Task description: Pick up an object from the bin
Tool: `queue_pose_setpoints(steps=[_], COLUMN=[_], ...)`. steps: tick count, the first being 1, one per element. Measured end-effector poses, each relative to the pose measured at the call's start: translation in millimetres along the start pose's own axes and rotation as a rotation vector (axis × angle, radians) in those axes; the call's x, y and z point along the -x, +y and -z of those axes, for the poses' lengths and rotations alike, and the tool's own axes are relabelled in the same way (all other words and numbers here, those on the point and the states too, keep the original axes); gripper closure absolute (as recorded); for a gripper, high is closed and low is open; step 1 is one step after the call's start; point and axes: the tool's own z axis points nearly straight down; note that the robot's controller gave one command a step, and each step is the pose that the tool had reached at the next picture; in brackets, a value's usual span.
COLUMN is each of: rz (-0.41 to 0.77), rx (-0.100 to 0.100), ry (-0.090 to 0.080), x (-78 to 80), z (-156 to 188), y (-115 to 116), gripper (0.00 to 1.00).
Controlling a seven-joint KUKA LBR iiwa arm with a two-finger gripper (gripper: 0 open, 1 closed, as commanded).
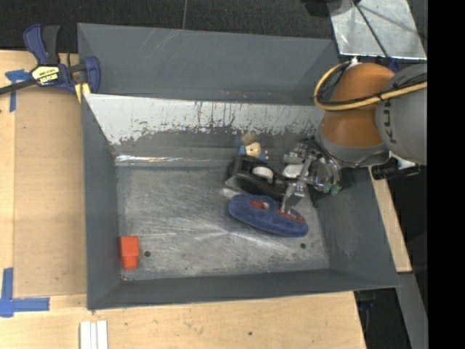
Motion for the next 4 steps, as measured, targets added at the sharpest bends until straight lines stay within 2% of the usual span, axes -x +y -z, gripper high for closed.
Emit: queue_pose_setpoints(steps=[1,4], rz=[0.003,0.005], rx=[-0.001,-0.002], ry=[0.007,0.007], x=[-1.8,-1.7], z=[-1.0,-0.9], y=[0.3,0.4], gripper=[1.0,1.0])
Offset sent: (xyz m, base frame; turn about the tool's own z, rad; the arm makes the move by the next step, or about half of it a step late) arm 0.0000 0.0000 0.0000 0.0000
